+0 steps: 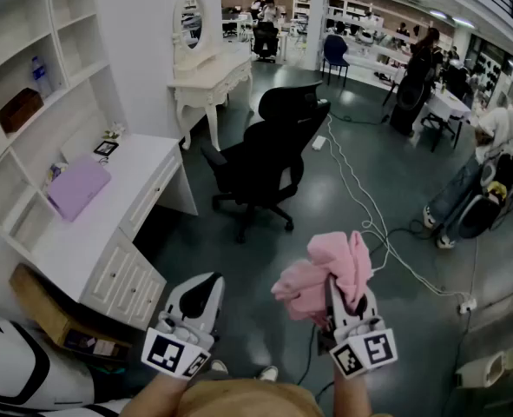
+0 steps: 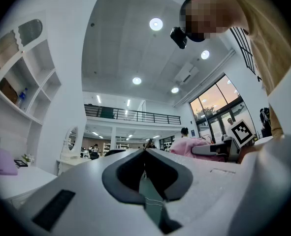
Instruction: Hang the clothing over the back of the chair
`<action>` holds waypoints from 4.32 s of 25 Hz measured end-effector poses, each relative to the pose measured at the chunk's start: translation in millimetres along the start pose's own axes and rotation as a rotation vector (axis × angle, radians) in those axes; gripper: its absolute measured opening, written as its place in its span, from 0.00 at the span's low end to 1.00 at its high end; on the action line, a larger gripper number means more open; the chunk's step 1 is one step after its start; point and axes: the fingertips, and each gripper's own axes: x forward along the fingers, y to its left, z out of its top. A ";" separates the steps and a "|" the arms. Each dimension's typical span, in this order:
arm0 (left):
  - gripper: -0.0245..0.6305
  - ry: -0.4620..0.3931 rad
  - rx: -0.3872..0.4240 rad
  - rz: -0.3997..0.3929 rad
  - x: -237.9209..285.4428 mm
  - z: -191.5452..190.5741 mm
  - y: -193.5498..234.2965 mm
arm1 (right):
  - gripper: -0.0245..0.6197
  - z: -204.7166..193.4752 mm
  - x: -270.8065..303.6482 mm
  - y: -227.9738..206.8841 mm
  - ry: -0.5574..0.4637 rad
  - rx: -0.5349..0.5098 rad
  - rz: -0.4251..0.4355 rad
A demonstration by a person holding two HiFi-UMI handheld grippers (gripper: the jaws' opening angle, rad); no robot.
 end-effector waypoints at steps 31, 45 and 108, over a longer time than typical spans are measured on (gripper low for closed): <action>0.04 0.042 -0.047 0.088 64.6 -68.3 31.4 | 0.17 -32.0 30.7 -72.2 0.088 -0.010 0.037; 0.04 0.052 -0.114 0.001 291.7 -121.9 212.6 | 0.17 -44.5 262.8 -163.1 0.156 -0.078 -0.019; 0.04 -0.085 -0.024 0.116 516.0 -106.7 325.9 | 0.20 91.2 694.2 -297.2 0.190 -0.186 0.362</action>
